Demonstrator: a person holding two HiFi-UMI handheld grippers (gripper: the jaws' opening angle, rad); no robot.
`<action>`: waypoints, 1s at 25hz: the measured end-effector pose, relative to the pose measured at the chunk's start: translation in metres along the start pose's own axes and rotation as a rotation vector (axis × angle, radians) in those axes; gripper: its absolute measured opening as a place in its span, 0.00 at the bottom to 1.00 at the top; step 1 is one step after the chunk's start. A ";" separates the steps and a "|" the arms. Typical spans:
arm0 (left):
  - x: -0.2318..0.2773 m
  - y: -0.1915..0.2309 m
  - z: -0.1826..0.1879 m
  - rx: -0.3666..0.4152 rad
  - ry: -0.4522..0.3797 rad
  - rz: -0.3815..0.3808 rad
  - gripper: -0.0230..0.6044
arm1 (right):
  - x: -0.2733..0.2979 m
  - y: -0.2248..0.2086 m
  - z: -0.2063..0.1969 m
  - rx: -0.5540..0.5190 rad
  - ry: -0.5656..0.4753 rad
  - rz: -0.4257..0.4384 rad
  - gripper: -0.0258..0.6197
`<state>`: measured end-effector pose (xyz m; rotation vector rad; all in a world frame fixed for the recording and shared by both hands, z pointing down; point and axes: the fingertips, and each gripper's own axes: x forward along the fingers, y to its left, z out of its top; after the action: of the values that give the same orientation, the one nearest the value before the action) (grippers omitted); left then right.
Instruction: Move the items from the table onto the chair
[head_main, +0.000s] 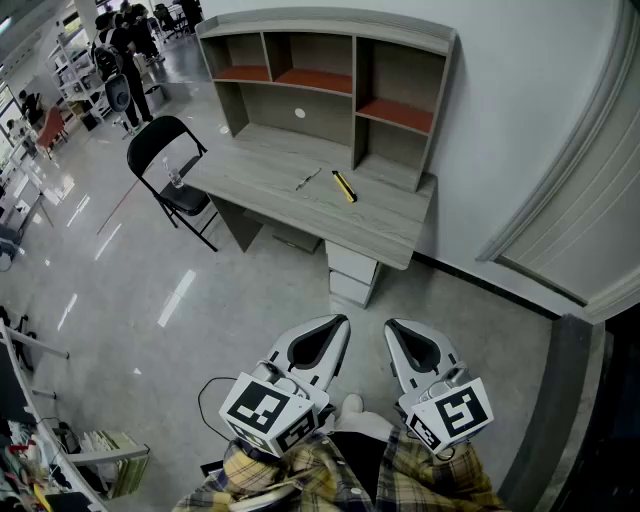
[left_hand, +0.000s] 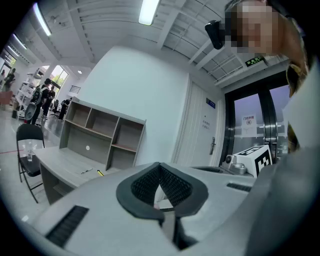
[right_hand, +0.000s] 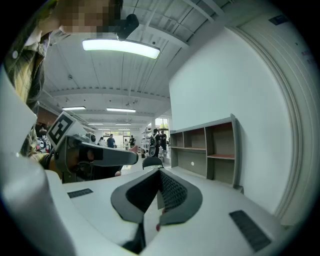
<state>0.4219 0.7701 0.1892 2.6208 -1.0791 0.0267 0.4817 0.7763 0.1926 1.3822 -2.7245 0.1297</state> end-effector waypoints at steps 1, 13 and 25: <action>0.001 -0.001 0.002 0.004 -0.009 0.002 0.04 | -0.001 -0.001 0.000 0.000 -0.002 0.003 0.07; -0.014 0.004 -0.001 -0.016 -0.026 0.157 0.04 | -0.008 -0.004 -0.012 0.038 -0.011 0.077 0.07; -0.017 0.066 0.003 -0.033 -0.036 0.159 0.04 | 0.058 0.015 -0.014 0.024 0.023 0.144 0.07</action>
<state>0.3641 0.7362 0.2018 2.5099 -1.2866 -0.0033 0.4363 0.7402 0.2128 1.1819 -2.8108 0.1863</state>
